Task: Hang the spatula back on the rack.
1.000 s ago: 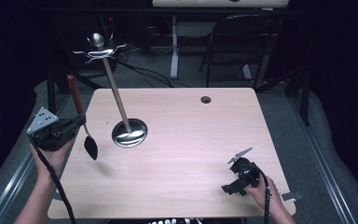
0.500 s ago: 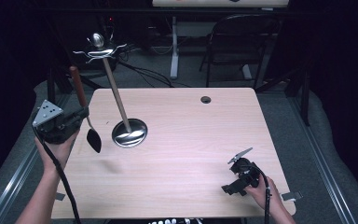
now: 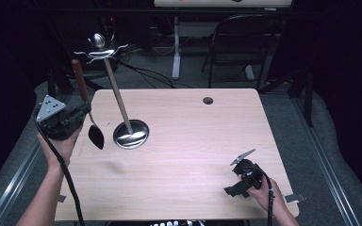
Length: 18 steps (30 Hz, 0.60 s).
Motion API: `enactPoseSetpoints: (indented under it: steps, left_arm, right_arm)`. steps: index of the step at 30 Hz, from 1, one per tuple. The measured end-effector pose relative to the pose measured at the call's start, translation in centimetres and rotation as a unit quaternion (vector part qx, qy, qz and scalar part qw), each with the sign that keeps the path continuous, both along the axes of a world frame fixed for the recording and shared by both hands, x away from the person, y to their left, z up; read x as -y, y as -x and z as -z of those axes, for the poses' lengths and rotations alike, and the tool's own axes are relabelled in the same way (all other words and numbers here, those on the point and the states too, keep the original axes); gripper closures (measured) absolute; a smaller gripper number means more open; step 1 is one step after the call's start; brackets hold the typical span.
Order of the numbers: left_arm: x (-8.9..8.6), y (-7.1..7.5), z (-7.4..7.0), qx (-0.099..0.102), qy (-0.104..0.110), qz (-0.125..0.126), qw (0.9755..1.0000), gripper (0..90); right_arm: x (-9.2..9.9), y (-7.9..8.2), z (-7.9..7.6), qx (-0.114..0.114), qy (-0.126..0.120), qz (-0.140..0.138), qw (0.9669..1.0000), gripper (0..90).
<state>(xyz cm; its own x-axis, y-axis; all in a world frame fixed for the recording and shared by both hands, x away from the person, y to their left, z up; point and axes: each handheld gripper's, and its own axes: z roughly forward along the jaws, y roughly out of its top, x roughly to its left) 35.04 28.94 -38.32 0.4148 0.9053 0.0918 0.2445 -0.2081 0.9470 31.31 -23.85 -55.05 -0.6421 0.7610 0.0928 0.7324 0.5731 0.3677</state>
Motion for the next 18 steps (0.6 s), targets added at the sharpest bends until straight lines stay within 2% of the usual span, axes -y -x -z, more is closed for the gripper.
enactPoseSetpoints:
  steps: [11,13,14,18]
  left_arm:
    - [0.8,-0.4,-0.5,-0.006,-0.011,-0.006,0.9999,84.8]
    - [1.1,-0.6,-0.6,-0.011,-0.015,-0.009,0.9998,84.8]
    - [1.2,-0.6,-0.5,-0.012,-0.015,-0.011,0.9998,84.8]
    - [1.4,-0.7,-0.5,-0.014,-0.02,-0.014,0.9996,84.8]
  right_arm:
    - [0.1,-0.1,-0.1,-0.004,0.004,-0.005,1.0,1.5]
    - [0.1,-0.1,-0.1,-0.003,0.003,-0.005,1.0,1.6]
    - [0.0,0.0,0.0,-0.002,-0.006,-0.001,1.0,1.6]
    - [0.0,0.0,0.0,-0.002,-0.006,-0.001,1.0,1.6]
